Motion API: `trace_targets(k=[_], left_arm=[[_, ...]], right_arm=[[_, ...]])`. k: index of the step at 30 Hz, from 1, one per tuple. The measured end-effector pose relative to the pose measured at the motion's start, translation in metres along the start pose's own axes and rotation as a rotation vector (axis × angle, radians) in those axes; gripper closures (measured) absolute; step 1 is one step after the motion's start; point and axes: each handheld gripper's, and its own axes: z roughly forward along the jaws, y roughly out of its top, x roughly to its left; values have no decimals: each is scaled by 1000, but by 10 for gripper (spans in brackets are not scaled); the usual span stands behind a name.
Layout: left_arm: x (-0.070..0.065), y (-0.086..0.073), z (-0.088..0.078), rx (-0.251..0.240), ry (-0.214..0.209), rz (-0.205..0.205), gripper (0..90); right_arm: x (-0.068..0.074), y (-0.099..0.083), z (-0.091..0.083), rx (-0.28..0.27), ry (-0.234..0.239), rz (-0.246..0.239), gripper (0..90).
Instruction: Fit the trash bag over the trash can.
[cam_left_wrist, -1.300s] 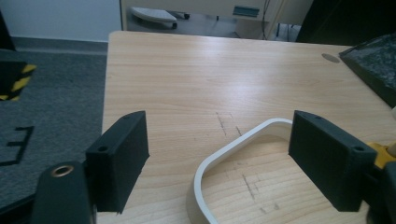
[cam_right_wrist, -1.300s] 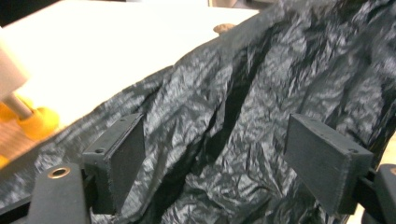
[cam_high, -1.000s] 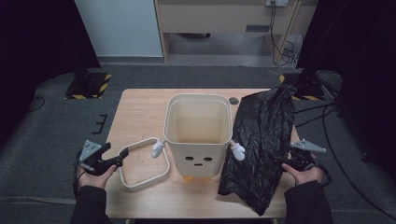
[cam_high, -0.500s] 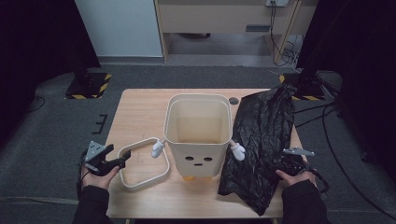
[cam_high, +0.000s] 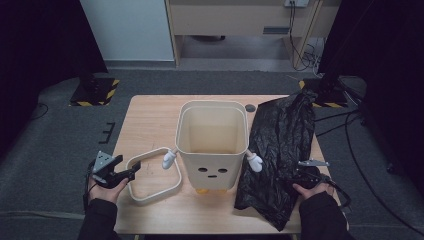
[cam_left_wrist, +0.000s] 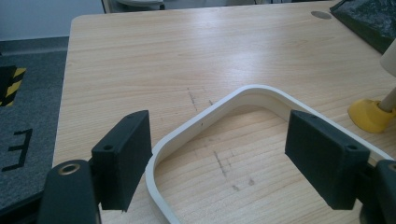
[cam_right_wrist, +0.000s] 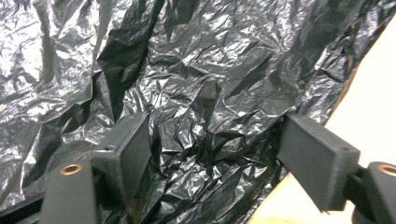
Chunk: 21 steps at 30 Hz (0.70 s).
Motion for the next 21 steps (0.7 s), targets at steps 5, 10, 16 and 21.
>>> trace_targets(k=[5, 10, 16, 21], left_arm=[[-1, -1, 2, 14, -4, 7, 230], [-1, 0, 3, 10, -8, 7, 235], [-2, 1, 3, 6, -19, 11, 241], [-4, 2, 3, -2, -27, 10, 246]], right_arm=[[-1, 4, 0, -24, 10, -14, 672], [-9, 8, -1, -36, 76, 21, 883], [-16, 17, -14, -246, 221, 91, 887], [-20, 30, -29, -414, 281, 100, 892]])
